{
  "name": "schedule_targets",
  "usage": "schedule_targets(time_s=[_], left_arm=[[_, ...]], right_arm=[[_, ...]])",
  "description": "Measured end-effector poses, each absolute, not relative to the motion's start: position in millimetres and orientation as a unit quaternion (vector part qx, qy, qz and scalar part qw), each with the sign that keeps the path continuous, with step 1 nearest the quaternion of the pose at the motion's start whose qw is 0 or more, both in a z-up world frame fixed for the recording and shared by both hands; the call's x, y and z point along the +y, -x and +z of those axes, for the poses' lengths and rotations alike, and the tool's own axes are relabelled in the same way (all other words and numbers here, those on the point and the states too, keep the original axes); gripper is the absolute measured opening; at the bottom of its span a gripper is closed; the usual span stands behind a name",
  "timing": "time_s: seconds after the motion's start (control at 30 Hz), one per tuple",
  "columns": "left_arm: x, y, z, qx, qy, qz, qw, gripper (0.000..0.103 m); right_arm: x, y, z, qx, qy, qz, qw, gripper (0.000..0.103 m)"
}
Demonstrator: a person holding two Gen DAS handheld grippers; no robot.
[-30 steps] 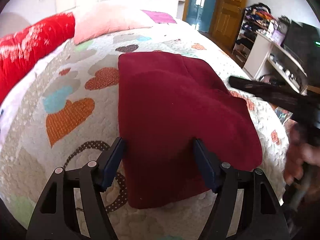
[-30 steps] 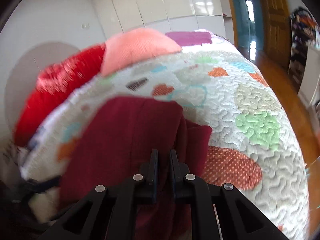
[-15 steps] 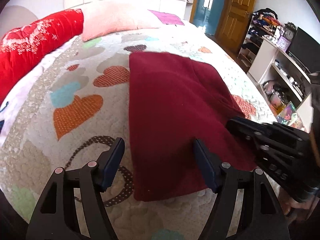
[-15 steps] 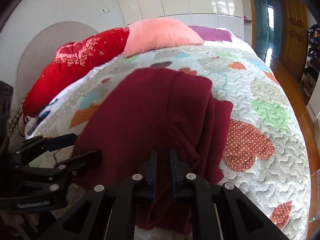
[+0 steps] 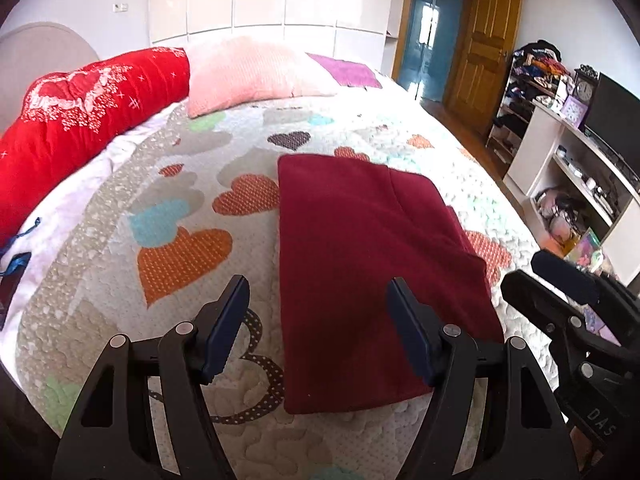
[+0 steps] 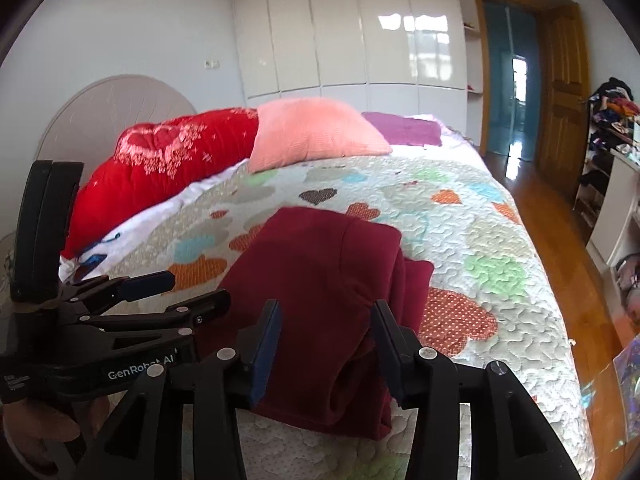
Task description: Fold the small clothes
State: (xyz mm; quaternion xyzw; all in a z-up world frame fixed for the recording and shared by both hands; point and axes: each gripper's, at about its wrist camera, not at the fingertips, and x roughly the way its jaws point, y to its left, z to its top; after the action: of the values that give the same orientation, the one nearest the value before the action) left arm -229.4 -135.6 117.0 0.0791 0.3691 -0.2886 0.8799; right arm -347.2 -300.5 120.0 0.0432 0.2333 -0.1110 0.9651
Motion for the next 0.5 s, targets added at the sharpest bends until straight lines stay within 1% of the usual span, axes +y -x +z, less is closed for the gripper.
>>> schedule_targets(time_s=[0.37, 0.47, 0.5], left_arm=[[-133.7, 235.9, 129.3, 0.347, -0.082, -0.282, 0.891, 0.071], [-134.3, 237.6, 130.6, 0.343, -0.086, -0.282, 0.892, 0.071], [-134.1, 237.2, 130.9, 0.343, -0.087, -0.282, 0.892, 0.071]], right_arm=[[-301.9, 346.6, 118.3, 0.237, -0.062, -0.116, 0.963, 0.047], [-301.1, 346.6, 117.7, 0.238, -0.062, -0.115, 0.962, 0.049], [-301.0, 346.6, 117.6, 0.238, -0.063, -0.115, 0.962, 0.052]])
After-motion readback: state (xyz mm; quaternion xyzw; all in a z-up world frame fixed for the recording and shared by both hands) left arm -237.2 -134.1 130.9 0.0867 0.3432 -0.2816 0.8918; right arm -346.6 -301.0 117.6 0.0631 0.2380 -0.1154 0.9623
